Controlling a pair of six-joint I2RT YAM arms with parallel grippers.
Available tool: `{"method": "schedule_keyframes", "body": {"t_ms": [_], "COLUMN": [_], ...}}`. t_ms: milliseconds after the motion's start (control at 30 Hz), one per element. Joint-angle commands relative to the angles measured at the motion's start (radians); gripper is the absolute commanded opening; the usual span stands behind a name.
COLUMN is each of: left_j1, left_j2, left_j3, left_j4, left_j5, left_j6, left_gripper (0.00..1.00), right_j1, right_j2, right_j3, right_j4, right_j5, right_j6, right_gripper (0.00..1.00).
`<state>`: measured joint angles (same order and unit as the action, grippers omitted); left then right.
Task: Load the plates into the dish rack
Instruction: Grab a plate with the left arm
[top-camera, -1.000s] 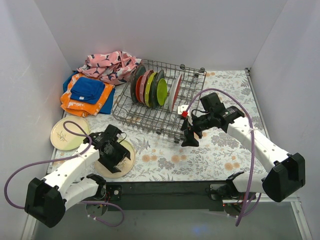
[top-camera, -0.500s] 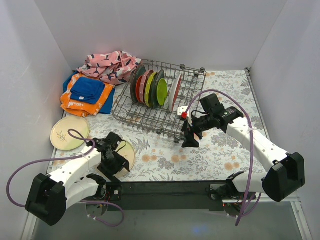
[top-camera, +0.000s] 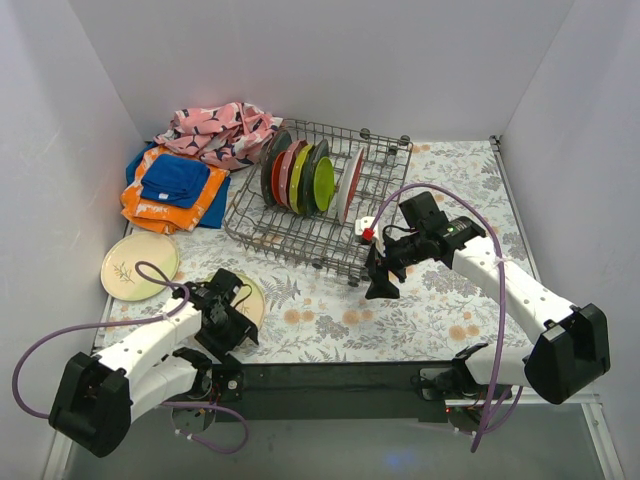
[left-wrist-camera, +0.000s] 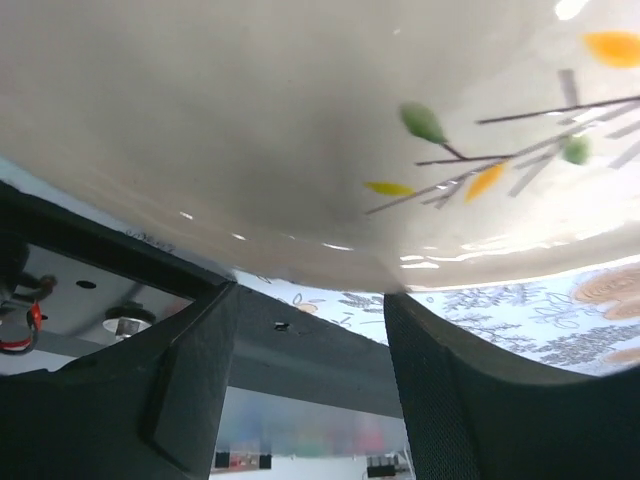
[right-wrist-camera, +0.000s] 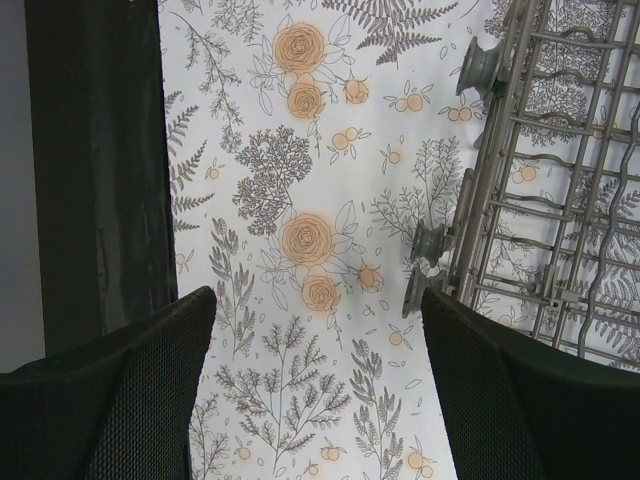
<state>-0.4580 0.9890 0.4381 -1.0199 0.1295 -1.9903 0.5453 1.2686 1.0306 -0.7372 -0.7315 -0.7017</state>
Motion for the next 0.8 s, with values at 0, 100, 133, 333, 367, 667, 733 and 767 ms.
{"method": "schedule_keyframes", "body": {"t_ms": [0, 100, 133, 333, 367, 667, 733, 767], "left_j1": [0.008, 0.018, 0.024, 0.059, 0.065, 0.169, 0.223, 0.235], "left_j2": [-0.032, -0.021, -0.02, -0.023, -0.026, -0.038, -0.023, -0.015], "left_j3": [0.106, 0.131, 0.129, 0.065, 0.059, -0.001, -0.009, -0.006], "left_j4": [-0.022, -0.055, -0.055, -0.028, -0.02, -0.014, 0.003, 0.018], "left_j5": [-0.094, -0.114, -0.114, -0.103, -0.1, -0.148, -0.149, -0.152], "left_j6": [-0.59, -0.582, -0.581, -0.596, -0.596, -0.568, -0.527, -0.509], "left_gripper": [0.57, 0.58, 0.58, 0.58, 0.58, 0.54, 0.52, 0.47], "right_j1": [0.005, 0.005, 0.005, 0.005, 0.005, 0.005, 0.005, 0.005], "right_j2": [-0.026, -0.018, -0.018, -0.021, -0.023, -0.032, -0.034, -0.035], "right_j3": [-0.006, -0.001, 0.0, -0.006, -0.007, -0.021, -0.02, -0.02], "right_j4": [0.007, 0.009, 0.009, 0.007, 0.007, 0.009, 0.009, 0.007], "right_j5": [-0.005, -0.006, -0.008, -0.002, 0.001, 0.003, 0.001, 0.004], "right_j6": [0.005, 0.008, 0.008, 0.007, 0.007, 0.013, 0.011, 0.011], "right_gripper": [0.89, 0.88, 0.88, 0.89, 0.88, 0.89, 0.89, 0.89]}}
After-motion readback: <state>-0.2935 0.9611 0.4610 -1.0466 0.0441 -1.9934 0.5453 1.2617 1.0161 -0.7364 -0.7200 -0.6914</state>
